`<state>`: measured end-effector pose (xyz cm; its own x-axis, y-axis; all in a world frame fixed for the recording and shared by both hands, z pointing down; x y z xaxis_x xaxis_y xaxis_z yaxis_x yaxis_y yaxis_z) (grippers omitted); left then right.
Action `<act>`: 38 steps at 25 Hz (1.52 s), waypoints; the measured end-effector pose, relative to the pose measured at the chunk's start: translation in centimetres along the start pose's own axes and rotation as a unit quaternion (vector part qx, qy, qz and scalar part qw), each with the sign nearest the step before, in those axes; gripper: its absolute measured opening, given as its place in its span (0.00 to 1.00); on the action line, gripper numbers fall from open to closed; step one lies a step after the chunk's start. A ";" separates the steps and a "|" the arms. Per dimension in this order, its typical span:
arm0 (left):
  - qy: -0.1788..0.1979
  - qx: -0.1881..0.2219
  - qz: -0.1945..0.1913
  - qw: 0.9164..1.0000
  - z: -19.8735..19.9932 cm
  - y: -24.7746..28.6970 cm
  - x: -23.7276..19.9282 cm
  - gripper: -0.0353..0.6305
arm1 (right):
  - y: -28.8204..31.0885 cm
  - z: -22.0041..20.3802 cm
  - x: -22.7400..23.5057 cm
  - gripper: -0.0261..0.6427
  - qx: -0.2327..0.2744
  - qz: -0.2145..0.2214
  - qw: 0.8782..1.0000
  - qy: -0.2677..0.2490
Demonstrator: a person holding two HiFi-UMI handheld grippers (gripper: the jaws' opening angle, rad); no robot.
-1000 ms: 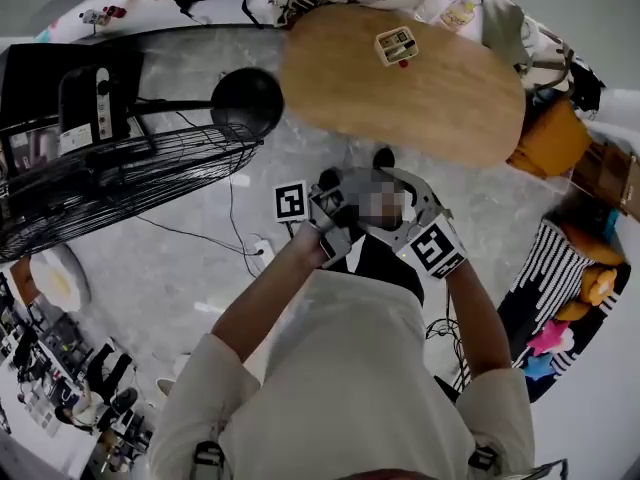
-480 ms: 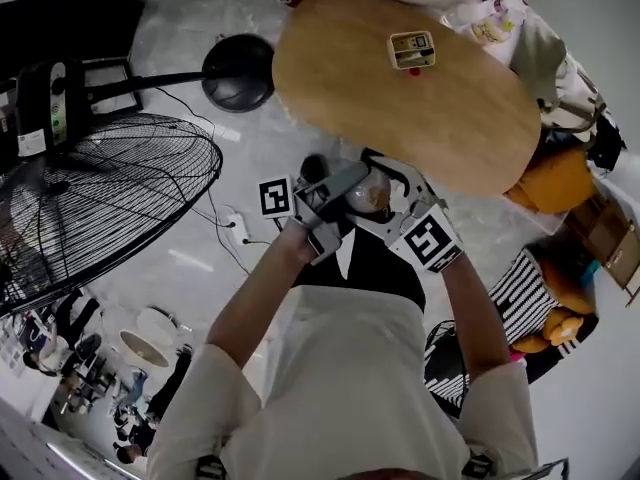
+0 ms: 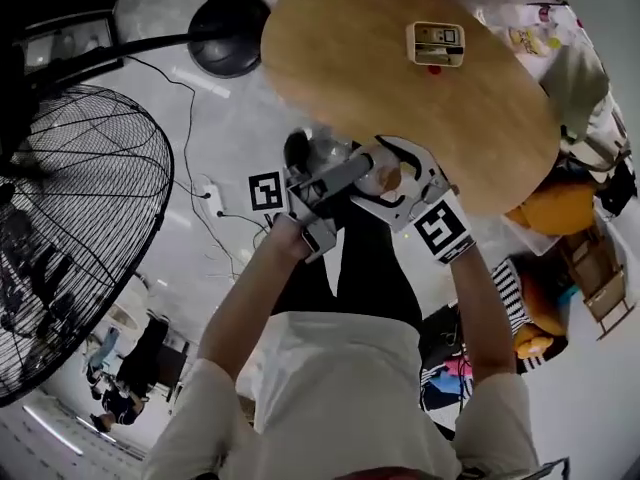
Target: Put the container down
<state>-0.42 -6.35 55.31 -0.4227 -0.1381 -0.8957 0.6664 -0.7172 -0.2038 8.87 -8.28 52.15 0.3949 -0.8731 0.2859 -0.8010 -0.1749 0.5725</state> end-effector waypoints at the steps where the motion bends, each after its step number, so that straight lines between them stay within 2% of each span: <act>1: 0.000 0.007 0.001 1.000 0.6 -0.2 -0.7 0.55 | 0.7 -0.5 0.5 0.62 -0.002 0.000 1.000 -0.001; 10: 0.035 0.083 0.018 0.996 6.9 -2.7 -5.6 0.55 | 6.3 -4.9 5.9 0.62 0.000 -0.013 1.000 0.027; 14: 0.047 0.104 0.030 0.993 8.8 -4.4 -7.6 0.55 | 9.0 -6.7 7.8 0.62 -0.001 -0.017 0.999 0.037; 21: 0.048 0.119 0.050 0.991 10.4 -6.8 -11.2 0.55 | 13.6 -10.6 11.0 0.62 -0.010 -0.031 0.999 0.040; 26: 0.044 0.132 0.041 0.989 10.6 -7.8 -12.4 0.55 | 16.5 -12.9 12.1 0.62 -0.021 -0.044 0.998 0.036; 38: 0.035 0.134 0.042 0.990 10.2 -9.6 -14.9 0.55 | 20.7 -16.8 14.1 0.62 -0.055 -0.097 0.994 0.011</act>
<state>-6.77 -4.44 74.68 -0.3230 -0.1645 -0.9320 0.5074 -0.8614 -0.0238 5.40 -16.55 80.97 0.5476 -0.8174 0.1788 -0.6559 -0.2867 0.6983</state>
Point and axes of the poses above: the fingertips, and each gripper's own axes: y forward along the fingers, x to its right, z out of its top, the point moved 7 cm from there along -y, backward along the fingers, and after that the axes turned 11 degrees about -z, right-handed, at the moved point
